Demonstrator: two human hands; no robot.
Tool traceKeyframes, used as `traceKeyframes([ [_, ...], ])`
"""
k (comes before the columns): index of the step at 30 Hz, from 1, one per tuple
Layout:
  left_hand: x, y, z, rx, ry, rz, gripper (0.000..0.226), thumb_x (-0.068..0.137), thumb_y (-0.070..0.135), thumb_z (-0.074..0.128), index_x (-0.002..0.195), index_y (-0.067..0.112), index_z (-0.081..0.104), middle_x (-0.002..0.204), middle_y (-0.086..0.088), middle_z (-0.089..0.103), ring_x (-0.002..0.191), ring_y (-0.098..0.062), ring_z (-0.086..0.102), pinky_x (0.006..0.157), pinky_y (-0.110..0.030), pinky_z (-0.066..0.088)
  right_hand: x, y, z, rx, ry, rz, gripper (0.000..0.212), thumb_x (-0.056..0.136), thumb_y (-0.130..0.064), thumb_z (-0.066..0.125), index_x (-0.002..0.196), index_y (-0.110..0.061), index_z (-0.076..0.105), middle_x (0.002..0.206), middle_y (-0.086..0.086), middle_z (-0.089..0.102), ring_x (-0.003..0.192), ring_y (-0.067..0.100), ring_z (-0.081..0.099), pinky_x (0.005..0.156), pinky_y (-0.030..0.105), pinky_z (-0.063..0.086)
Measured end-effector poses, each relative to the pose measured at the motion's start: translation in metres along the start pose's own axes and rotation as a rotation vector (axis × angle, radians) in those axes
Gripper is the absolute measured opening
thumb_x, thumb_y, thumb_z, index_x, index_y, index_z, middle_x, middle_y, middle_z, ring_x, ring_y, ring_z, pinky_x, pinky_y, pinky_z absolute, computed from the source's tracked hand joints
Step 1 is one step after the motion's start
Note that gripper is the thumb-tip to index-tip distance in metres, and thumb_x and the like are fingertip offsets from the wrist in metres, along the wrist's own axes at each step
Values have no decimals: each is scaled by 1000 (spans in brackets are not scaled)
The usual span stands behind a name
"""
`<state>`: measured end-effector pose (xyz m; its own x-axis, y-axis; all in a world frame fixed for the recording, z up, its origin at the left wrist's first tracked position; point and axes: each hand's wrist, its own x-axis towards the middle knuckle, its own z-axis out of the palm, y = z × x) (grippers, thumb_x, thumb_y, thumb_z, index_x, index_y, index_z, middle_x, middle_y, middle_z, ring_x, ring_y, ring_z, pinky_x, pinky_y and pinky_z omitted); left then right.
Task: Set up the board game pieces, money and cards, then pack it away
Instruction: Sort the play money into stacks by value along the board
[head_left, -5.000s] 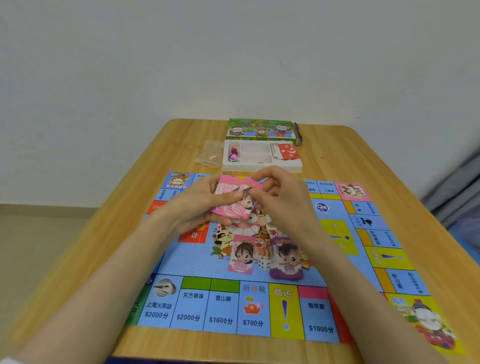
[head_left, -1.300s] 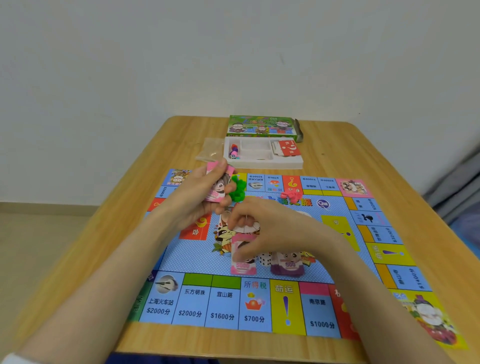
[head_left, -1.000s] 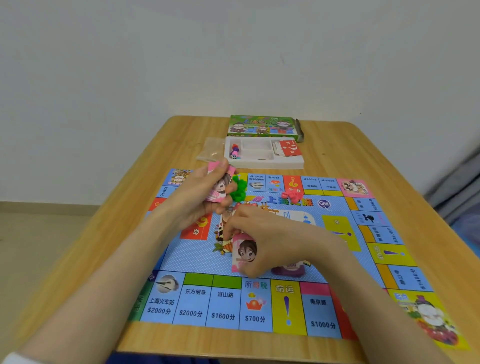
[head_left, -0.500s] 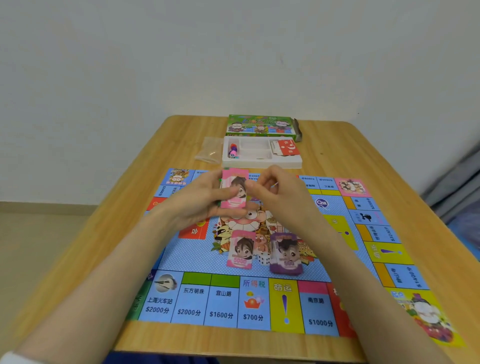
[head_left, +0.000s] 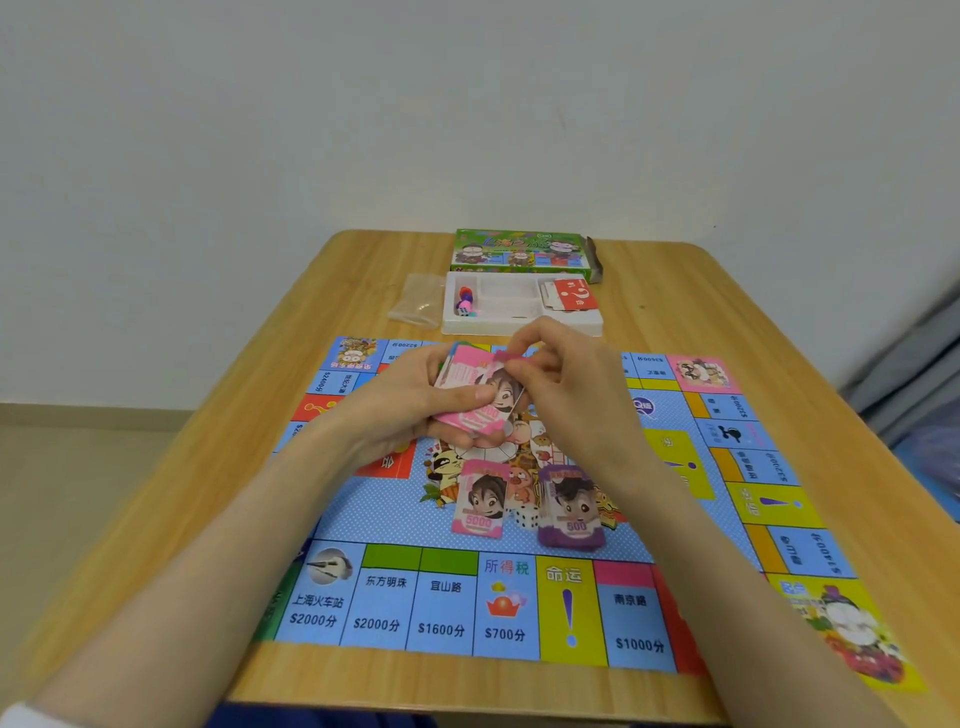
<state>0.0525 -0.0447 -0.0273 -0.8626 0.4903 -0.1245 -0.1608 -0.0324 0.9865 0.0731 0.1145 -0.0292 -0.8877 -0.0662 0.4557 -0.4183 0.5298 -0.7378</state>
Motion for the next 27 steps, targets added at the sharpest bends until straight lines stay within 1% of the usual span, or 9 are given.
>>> traceKeyframes([
  [3, 0, 0, -1, -13, 21, 3, 33, 76, 5, 63, 108, 12, 58, 82, -8, 74, 61, -20, 72, 44, -18, 53, 1, 0, 0, -31, 68, 9, 11, 92, -9, 55, 83, -15, 52, 63, -6, 58, 62, 14, 57, 59, 37, 44],
  [5, 1, 0, -1, -14, 53, 17, 27, 82, 0, 60, 106, 13, 59, 82, -6, 75, 62, -20, 72, 45, -19, 54, 2, 0, -3, -9, 148, 35, 16, 93, -9, 54, 81, -17, 49, 66, -11, 53, 63, 6, 52, 58, 27, 42],
  [8, 2, 0, -4, -53, 143, 43, 21, 86, -3, 57, 102, 11, 58, 80, -3, 75, 63, -20, 72, 46, -19, 54, 5, -6, -12, 200, 174, 127, 21, 92, -8, 56, 77, -21, 50, 67, -4, 52, 59, 1, 49, 57, 21, 43],
  [10, 3, 0, -6, -78, 227, 45, 19, 87, -2, 58, 101, 10, 57, 74, -1, 74, 59, -16, 71, 44, -18, 53, 5, -11, -19, 284, 47, 190, 15, 90, -11, 61, 78, -18, 55, 63, 0, 59, 55, 0, 52, 55, 19, 44],
  [13, 5, 1, -8, -84, 290, 59, 18, 86, -1, 60, 101, 8, 57, 68, 1, 73, 53, -11, 68, 43, -16, 51, 4, -15, -22, 170, -334, 274, 4, 86, -14, 67, 84, -12, 64, 67, 11, 68, 62, 10, 58, 60, 30, 49],
  [15, 5, 1, -8, -79, 287, 68, 16, 86, 0, 60, 99, 9, 58, 70, 1, 73, 54, -11, 68, 43, -16, 51, 3, -15, -17, 107, -502, 271, 4, 83, -10, 70, 83, -11, 66, 68, 6, 68, 63, 12, 61, 64, 28, 51],
  [19, 5, 0, -8, -60, 296, 65, 16, 86, 1, 61, 98, 11, 57, 69, 3, 73, 55, -10, 68, 44, -16, 52, 0, -11, -5, -35, -593, 229, 21, 77, -9, 76, 77, -22, 59, 75, -1, 67, 60, 7, 61, 65, 24, 53],
  [23, 5, -1, -8, -56, 298, 58, 19, 86, 1, 62, 102, 10, 57, 70, 2, 73, 55, -10, 68, 43, -17, 52, -3, -7, 1, -120, -650, 170, 27, 75, -13, 78, 77, -28, 55, 75, -6, 59, 63, 3, 54, 69, 25, 52],
  [27, 5, -1, -9, -66, 294, 57, 20, 85, 2, 62, 103, 11, 58, 77, 0, 74, 58, -11, 69, 44, -17, 52, -4, -5, 3, -187, -671, 130, 25, 76, -11, 77, 87, -22, 57, 74, -9, 55, 62, -1, 51, 60, 10, 44],
])
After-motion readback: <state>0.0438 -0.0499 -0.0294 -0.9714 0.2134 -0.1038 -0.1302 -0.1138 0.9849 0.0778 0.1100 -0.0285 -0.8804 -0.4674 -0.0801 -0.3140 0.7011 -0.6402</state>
